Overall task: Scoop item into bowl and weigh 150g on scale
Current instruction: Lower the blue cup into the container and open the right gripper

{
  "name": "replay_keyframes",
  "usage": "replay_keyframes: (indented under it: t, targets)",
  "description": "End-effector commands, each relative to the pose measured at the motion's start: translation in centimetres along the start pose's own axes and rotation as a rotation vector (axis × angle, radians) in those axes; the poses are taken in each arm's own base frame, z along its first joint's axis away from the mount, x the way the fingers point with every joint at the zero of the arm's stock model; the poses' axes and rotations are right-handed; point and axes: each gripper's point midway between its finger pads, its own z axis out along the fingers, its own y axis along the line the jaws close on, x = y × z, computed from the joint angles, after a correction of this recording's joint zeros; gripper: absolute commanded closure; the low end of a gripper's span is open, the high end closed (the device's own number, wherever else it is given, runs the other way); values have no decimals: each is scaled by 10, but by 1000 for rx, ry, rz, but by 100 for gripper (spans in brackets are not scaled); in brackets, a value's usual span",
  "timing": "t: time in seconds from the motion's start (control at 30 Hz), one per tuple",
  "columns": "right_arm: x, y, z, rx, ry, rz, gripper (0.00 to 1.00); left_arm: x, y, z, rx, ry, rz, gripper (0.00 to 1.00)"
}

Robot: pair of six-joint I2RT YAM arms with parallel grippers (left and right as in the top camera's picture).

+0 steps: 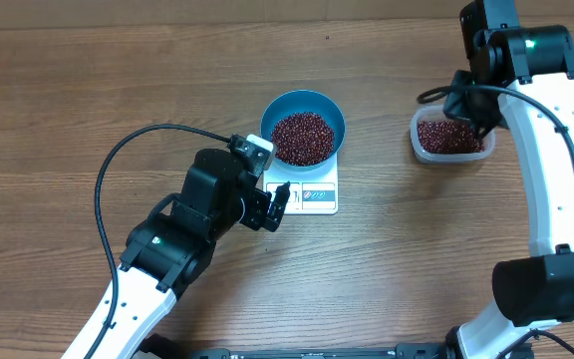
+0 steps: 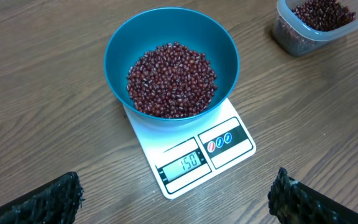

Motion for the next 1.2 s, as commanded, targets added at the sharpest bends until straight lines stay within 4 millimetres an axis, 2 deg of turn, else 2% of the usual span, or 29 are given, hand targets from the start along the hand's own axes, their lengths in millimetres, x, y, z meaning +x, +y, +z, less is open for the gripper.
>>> replay_keyframes:
  t: [0.0,0.17,0.33,0.47,0.7,1.17]
  targets:
    - [9,-3,9,2,26,285,96,5,0,3,0,14,-9,0]
    - [19,15,31,-49,87,447,96,5,0,3,0,14,-9,0]
    - [19,55,47,-234,141,459,96,5,0,3,0,14,-9,1]
    - [16,74,52,-328,156,461,96,5,0,3,0,14,-9,0]
    - [23,73,62,-320,183,489,96,5,0,3,0,14,-9,1]
    - [34,73,61,-331,246,487,96,5,0,3,0,14,-9,0]
